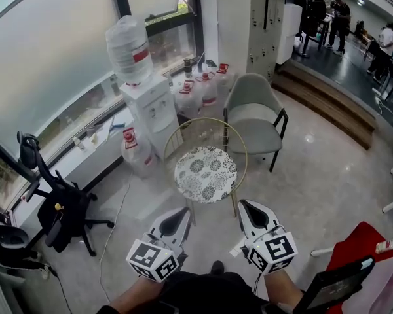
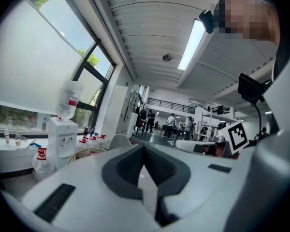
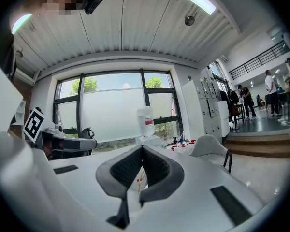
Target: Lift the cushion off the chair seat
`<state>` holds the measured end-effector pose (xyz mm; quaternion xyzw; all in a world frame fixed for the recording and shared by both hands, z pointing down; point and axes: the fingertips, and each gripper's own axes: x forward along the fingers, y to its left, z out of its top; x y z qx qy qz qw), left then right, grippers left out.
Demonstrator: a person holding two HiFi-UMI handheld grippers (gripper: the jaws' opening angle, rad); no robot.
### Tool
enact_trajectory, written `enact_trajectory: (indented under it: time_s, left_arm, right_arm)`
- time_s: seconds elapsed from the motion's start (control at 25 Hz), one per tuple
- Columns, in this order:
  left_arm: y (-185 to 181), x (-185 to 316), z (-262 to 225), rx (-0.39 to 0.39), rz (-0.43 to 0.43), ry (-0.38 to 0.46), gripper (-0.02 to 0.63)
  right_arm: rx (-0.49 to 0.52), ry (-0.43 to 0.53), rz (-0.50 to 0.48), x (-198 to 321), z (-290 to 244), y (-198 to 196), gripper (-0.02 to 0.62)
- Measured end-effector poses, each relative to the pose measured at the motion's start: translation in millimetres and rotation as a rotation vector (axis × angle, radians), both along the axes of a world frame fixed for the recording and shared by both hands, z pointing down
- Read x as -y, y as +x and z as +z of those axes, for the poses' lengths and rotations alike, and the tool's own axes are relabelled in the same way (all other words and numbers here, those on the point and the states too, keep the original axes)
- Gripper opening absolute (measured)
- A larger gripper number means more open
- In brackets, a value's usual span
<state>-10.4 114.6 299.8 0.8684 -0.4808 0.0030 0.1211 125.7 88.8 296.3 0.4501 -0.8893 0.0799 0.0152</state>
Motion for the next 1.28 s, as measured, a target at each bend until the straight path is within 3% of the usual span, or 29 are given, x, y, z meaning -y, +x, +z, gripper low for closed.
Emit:
enact_trajectory:
  time_s: [0.48,0.76,1.28]
  left_arm:
    - [18,47,4,0.049,0.027,-0.017,0.008]
    - [-8,95,9,0.021,0.013,-0.012,0.008]
    - [-61,197,18,-0.009,0.09,-0.022,0.008]
  right_arm:
    - [0.051,-0.015,-0.02,61,9,10,0.003]
    - [0.02,-0.03,0.002,102,12,-10,0.003]
    - [-0.05,-0.056,0.069,200,18,-57,0.005]
